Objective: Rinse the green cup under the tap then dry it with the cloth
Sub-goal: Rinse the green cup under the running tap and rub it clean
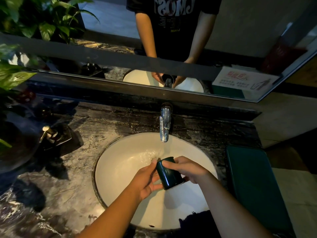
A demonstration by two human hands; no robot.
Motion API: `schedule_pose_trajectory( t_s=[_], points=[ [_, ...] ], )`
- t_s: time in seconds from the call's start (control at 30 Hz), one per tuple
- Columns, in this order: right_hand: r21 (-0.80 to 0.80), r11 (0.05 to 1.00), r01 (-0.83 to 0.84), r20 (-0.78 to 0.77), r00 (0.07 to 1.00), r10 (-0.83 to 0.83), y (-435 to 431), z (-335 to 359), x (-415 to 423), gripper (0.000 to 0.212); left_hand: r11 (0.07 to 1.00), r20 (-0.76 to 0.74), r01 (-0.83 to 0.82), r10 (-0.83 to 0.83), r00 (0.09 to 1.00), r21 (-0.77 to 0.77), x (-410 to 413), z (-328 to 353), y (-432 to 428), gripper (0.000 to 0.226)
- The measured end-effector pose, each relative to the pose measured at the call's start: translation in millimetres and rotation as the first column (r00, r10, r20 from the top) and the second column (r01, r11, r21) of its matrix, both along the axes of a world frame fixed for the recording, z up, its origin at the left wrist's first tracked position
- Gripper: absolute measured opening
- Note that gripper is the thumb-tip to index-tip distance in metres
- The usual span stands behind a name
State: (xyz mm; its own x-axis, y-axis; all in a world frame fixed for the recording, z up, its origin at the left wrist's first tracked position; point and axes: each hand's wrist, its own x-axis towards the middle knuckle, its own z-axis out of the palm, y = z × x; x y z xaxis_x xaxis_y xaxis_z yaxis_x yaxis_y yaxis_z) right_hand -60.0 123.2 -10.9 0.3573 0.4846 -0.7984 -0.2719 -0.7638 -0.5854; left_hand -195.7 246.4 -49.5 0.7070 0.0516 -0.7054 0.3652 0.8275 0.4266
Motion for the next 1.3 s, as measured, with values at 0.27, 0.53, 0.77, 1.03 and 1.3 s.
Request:
schedule_pose_trajectory(
  t_s=[0.27,0.53,0.77,1.03,1.3],
  points=[
    [-0.004,1.000,0.027,0.029,0.999,-0.027,0,7,-7,0.064,1.000,0.002,-0.023,0.023,1.000,0.009,-5,8,-1,0.058],
    [0.033,0.998,0.048,0.005,0.999,-0.048,2,10,-5,0.061,1.000,-0.014,0.000,0.000,1.000,0.013,1,8,6,0.045],
    [0.003,0.997,0.074,-0.014,0.997,-0.074,8,-1,0,0.044,0.999,-0.061,-0.030,0.032,0.998,0.025,9,0,9,0.043],
    [0.062,0.972,0.228,0.021,0.973,-0.230,18,-37,-6,0.066,0.990,-0.159,-0.056,0.076,0.984,0.130,26,-12,10,0.041],
    [0.085,0.948,0.308,0.177,0.931,-0.319,43,-58,-5,0.061,0.979,-0.219,-0.027,0.072,0.973,0.203,47,-20,14,0.039]
  ],
)
